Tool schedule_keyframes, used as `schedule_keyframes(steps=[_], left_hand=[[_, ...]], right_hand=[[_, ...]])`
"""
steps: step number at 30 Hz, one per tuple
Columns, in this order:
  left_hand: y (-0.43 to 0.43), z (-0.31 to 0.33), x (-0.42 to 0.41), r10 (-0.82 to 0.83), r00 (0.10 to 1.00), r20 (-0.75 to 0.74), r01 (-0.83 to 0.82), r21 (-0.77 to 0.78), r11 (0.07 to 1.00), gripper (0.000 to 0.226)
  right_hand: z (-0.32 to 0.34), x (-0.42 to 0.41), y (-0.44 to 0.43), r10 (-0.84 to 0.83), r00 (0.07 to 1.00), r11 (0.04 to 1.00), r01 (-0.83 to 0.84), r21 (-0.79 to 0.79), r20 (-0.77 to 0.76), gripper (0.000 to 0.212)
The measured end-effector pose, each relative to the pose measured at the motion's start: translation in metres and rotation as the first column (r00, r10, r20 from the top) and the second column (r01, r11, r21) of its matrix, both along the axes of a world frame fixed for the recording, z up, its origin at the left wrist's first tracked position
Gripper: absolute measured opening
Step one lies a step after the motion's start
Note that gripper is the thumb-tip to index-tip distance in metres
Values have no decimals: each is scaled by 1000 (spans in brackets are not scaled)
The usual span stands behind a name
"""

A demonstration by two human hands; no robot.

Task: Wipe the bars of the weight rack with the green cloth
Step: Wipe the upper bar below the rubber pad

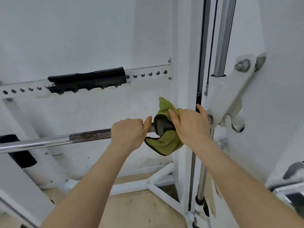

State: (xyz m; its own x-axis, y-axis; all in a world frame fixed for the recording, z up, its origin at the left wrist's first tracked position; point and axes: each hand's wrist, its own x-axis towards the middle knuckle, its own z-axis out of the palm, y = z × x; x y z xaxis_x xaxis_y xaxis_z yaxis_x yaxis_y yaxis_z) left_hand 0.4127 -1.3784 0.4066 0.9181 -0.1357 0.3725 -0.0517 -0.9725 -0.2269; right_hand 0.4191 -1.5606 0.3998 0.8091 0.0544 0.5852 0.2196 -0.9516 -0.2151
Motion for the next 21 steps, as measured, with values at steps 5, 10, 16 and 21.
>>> schedule_keyframes(steps=[5, 10, 16, 21], left_hand=[[-2, 3, -2, -50, 993, 103, 50, 6, 999, 23], [5, -12, 7, -73, 971, 229, 82, -28, 996, 55], [10, -8, 11, -164, 975, 149, 149, 105, 983, 52], [12, -2, 9, -175, 981, 81, 168, 82, 982, 26]], right_hand=[[43, 38, 27, -115, 899, 983, 163, 80, -423, 24], [41, 31, 37, 100, 900, 992, -57, 112, -424, 56], [13, -14, 10, 42, 967, 971, -98, -220, -250, 52], [28, 0, -11, -249, 938, 913, 145, -380, -241, 41]])
